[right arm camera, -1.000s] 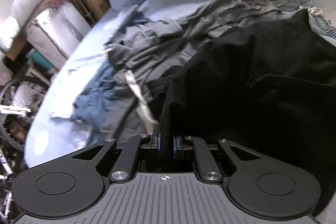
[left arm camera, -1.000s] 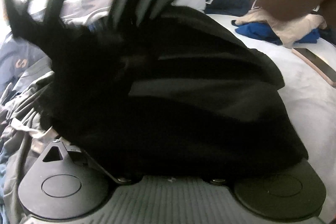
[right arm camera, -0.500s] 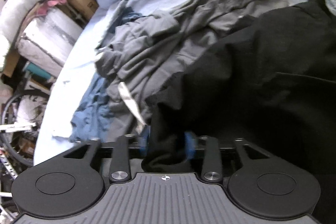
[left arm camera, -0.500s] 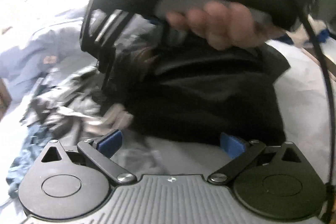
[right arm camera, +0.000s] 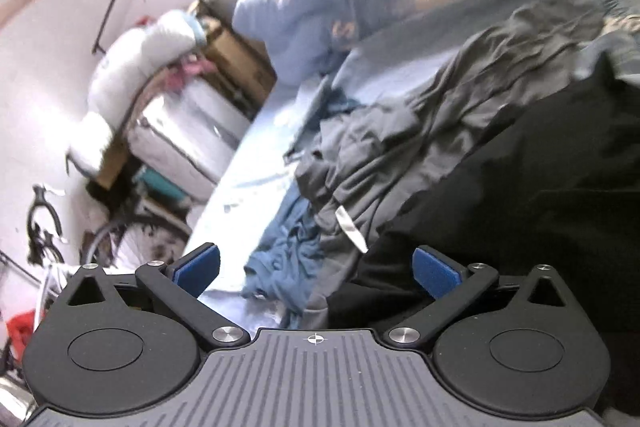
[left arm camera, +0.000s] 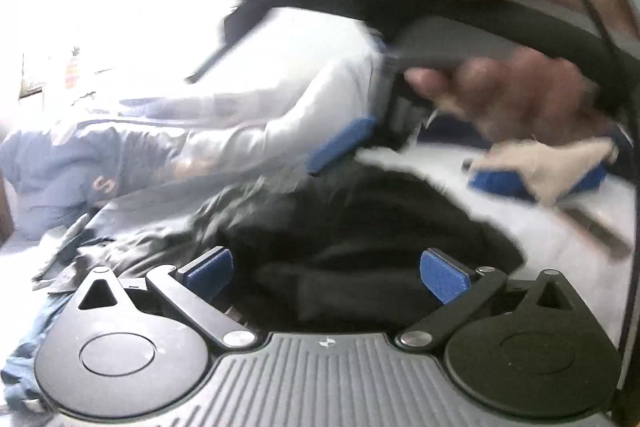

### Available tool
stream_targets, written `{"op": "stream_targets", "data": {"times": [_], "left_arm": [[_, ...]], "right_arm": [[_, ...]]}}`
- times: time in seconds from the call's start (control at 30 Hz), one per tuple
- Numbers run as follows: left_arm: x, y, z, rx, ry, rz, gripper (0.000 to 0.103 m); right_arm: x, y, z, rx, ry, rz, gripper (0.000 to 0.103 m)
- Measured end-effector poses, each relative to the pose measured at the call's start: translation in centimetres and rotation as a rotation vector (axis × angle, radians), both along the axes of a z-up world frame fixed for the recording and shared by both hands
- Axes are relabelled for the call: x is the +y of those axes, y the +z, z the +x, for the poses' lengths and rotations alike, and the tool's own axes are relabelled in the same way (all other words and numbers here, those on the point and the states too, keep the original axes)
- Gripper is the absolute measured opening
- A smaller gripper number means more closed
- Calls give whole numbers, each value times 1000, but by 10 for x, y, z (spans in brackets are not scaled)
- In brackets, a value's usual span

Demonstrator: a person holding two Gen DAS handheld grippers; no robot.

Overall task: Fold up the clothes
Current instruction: 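Grasp the black garment again with the right gripper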

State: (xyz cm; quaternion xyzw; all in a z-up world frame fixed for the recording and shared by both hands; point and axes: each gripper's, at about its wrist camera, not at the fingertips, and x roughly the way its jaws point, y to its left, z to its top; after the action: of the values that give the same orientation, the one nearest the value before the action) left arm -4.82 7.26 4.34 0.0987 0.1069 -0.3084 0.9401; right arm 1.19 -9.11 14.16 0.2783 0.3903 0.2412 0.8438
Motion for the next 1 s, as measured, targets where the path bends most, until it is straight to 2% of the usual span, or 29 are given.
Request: {"op": "stream_targets", "data": {"times": [0.2,0.33,0.53,0.67,0.8,1.0], "left_arm": [[-4,11,2,17,-90,-122,103],[-10,5,9,44,-51,-104,103],[-21,-5,32,107,21,-113,103],[-27,-13,42,162,137,-55,103],[-29,-26,51,213,231,-15,103],[-46,-37,53,210,308,83,103]], "right_arm": [[-42,8,-47,-11,-67,61,103],[-67,2,-72,-28,-139,47,103],[-104,-25,-93,-16,-270,-33,103],[-137,-60,-102,42,-383,-16,103],[-161,-94,-110,99,-438,-12,103],[-193,-129,-117,124,-497,-36,103]]}}
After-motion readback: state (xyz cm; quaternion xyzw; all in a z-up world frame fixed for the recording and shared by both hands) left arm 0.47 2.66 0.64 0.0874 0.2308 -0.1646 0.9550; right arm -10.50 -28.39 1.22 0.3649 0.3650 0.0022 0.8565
